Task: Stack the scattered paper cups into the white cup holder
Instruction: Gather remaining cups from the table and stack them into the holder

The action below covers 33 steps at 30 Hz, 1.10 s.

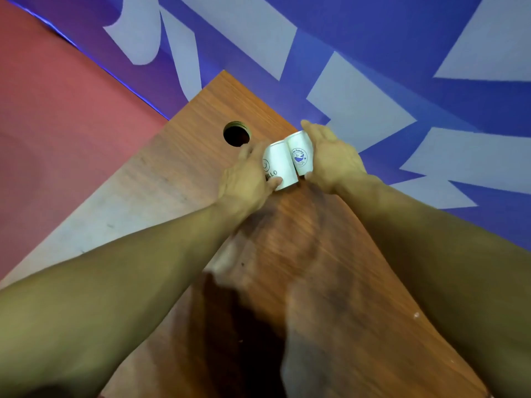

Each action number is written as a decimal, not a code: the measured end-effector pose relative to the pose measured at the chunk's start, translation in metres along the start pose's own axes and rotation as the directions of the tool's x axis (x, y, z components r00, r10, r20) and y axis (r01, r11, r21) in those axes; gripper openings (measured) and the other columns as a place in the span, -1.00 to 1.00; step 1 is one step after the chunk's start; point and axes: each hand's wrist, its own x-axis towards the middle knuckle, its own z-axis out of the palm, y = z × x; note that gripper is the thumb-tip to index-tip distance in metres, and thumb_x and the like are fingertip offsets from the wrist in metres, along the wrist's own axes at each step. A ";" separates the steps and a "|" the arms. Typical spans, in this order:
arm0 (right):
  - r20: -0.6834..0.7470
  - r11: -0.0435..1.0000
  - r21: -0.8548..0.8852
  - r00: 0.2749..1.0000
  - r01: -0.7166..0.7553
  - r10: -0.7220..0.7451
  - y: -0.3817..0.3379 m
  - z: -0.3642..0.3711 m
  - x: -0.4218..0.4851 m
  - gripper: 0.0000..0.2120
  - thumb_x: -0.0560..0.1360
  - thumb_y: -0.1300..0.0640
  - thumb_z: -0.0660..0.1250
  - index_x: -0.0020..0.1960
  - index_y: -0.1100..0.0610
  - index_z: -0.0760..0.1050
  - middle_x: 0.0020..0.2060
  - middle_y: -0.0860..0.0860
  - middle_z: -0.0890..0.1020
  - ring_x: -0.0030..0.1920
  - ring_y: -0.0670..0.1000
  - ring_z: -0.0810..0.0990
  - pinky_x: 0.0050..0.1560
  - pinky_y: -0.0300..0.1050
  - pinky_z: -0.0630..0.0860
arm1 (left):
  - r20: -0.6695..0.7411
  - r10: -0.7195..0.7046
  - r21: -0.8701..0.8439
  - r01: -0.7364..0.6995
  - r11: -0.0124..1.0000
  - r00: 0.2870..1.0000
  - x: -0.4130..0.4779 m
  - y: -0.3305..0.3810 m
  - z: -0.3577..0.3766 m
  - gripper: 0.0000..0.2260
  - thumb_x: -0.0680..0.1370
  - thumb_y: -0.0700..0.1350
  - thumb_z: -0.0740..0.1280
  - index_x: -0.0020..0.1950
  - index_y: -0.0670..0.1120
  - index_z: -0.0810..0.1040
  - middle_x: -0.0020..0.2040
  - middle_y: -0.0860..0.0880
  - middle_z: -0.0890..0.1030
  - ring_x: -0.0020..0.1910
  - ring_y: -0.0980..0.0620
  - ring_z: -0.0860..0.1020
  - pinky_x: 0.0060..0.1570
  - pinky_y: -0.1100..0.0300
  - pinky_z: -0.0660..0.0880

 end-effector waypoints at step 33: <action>-0.614 0.991 -0.097 0.789 -0.089 0.011 0.171 0.016 -0.379 -0.84 0.54 0.17 0.26 0.03 0.15 0.59 -0.04 0.08 0.56 0.05 0.17 0.45 -0.08 0.03 0.25 | -0.098 0.724 0.526 -0.582 0.620 0.683 -0.246 0.237 0.081 -0.92 0.54 0.04 0.37 -0.07 0.10 0.66 0.03 0.11 0.57 0.07 -0.05 0.41 -0.01 0.07 0.17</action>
